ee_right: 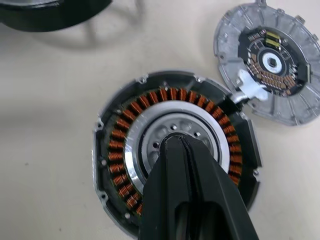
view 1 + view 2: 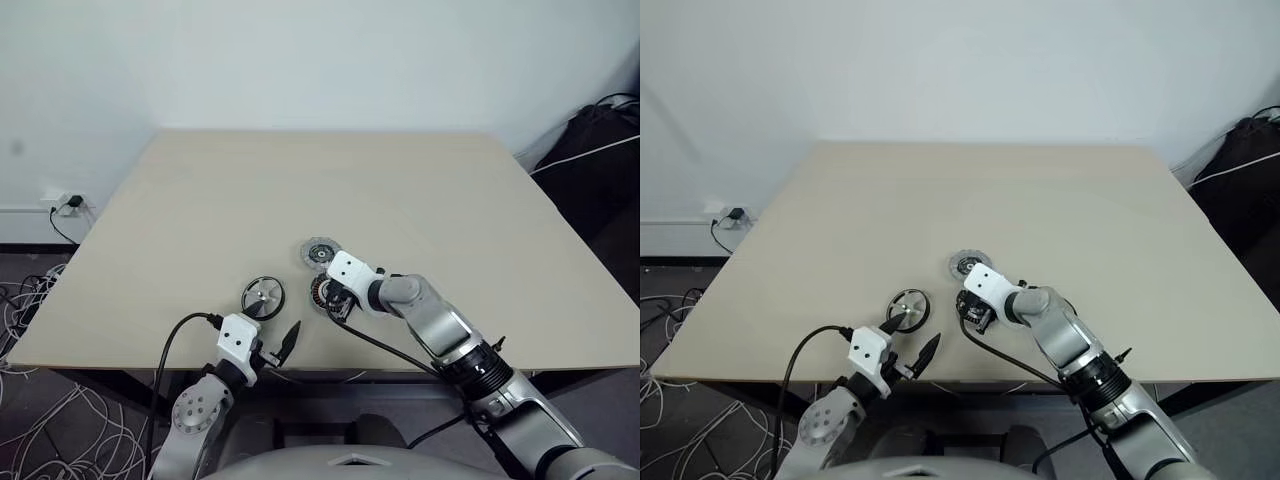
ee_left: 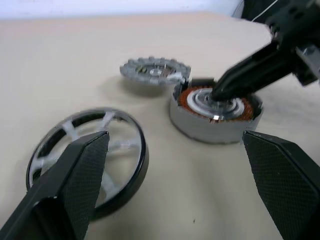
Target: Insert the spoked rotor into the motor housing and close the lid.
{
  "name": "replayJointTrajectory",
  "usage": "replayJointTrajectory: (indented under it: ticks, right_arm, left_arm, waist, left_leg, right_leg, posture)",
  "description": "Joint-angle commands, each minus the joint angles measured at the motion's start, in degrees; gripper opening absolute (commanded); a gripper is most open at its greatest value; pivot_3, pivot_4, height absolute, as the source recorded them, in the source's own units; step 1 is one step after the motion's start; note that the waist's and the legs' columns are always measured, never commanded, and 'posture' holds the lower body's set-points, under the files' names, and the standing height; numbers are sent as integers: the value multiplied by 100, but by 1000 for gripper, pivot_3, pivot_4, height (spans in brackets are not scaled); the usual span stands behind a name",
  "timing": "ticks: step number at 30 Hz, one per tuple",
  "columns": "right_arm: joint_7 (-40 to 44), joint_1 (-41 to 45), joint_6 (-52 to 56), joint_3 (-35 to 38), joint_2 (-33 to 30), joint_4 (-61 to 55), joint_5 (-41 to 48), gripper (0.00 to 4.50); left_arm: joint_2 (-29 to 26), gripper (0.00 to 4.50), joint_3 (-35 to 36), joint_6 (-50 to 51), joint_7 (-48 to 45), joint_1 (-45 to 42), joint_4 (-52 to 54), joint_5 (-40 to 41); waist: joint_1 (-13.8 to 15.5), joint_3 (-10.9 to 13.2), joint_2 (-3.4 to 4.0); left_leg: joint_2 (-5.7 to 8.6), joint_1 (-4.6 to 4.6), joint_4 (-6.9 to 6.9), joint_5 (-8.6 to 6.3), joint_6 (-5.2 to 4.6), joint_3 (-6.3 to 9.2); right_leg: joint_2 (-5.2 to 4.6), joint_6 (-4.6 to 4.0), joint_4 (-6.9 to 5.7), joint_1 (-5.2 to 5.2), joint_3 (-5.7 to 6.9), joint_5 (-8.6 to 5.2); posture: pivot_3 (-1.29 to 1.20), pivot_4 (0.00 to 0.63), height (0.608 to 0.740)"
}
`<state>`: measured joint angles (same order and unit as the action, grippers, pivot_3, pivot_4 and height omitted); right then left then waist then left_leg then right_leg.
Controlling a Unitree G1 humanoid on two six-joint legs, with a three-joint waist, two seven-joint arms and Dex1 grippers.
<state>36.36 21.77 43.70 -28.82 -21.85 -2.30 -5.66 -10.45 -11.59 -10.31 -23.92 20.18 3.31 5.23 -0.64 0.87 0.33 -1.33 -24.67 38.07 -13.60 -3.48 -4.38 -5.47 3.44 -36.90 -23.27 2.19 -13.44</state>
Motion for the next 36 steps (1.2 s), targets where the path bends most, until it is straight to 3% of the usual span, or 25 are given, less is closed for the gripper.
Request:
replayJointTrajectory:
  ticks: [1, 23, 36]
  right_arm:
    - [39, 106, -76, -5, 46, -24, -21, 39]
    - [199, 28, -49, 13, -250, -83, -121, 39]
    - [-134, 18, -76, 240, 124, -266, -41, 39]
  left_arm:
    - [-5, 4500, 84, -286, -42, -50, -149, 50]
    - [91, 4500, 13, -407, -10, -95, -316, 6]
    - [110, 4500, -44, -42, 73, -71, 75, -19]
  waist:
    - [0, 0, 0]
    - [7, -2, 5]
    - [1, -1, 5]
  left_leg:
    - [0, 0, 0, 0, 0, -1]
    - [-2, -2, -2, 0, 0, -4]
    - [-5, -3, -3, 0, 0, -5]
  right_leg:
    - [0, 0, 1, 0, 0, 0]
    - [-4, 0, 2, -4, 1, 0]
    - [-1, 0, 1, -6, 1, 0]
  posture:
    - [0, 0, 740]
    - [0, 0, 740]
    - [0, 0, 740]
